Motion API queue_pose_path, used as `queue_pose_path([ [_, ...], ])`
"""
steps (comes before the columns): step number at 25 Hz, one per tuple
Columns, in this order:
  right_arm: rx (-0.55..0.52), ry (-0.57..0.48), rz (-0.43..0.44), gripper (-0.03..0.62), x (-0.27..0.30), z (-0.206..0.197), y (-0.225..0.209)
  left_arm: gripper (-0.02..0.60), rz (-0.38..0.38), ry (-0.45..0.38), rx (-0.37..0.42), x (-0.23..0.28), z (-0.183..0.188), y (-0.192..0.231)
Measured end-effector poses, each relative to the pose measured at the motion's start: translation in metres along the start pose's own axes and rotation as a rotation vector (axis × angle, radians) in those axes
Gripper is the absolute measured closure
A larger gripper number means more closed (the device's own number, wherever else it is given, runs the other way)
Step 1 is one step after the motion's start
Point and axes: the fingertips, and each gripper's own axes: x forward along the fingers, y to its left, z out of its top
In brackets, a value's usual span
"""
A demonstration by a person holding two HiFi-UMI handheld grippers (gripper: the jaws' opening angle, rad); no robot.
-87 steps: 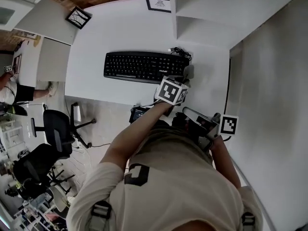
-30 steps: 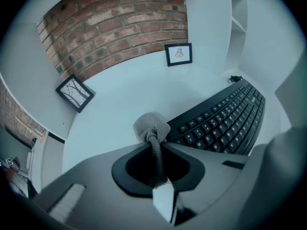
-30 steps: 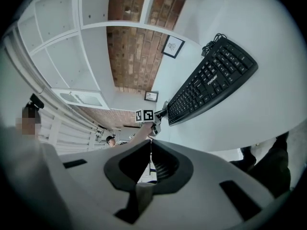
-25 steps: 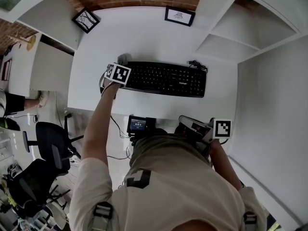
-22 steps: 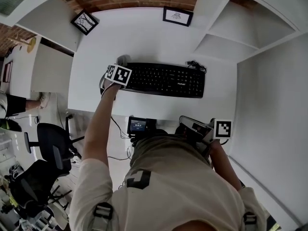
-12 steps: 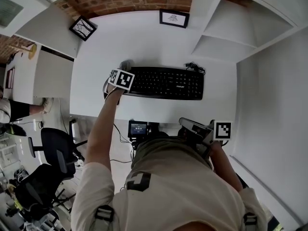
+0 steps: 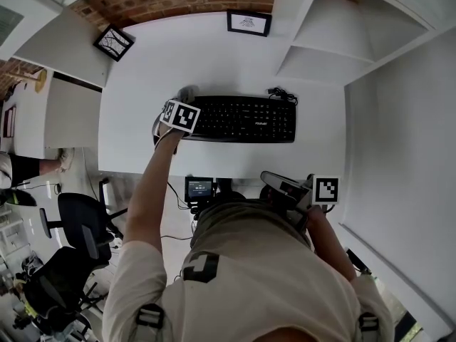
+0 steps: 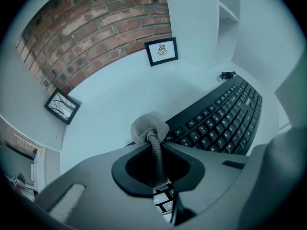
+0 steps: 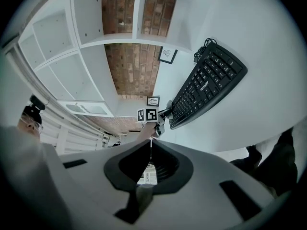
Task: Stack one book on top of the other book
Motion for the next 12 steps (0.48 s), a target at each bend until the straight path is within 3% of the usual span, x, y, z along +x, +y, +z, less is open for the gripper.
queue_pose_path([
  [4, 0.001, -0.017, -0.005, 0.588, -0.005, 0.0, 0.0, 0.548, -0.034, -0.005, -0.02, -0.001, 0.005, -0.013],
  [7, -0.001, -0.016, -0.025, 0.588, -0.012, 0.001, -0.005, 0.548, -0.004, 0.015, 0.013, 0.0, 0.004, -0.015],
  [12, 0.006, -0.038, 0.013, 0.588, -0.019, 0.01, -0.003, 0.548, -0.039, 0.002, -0.012, 0.0, 0.016, -0.026],
])
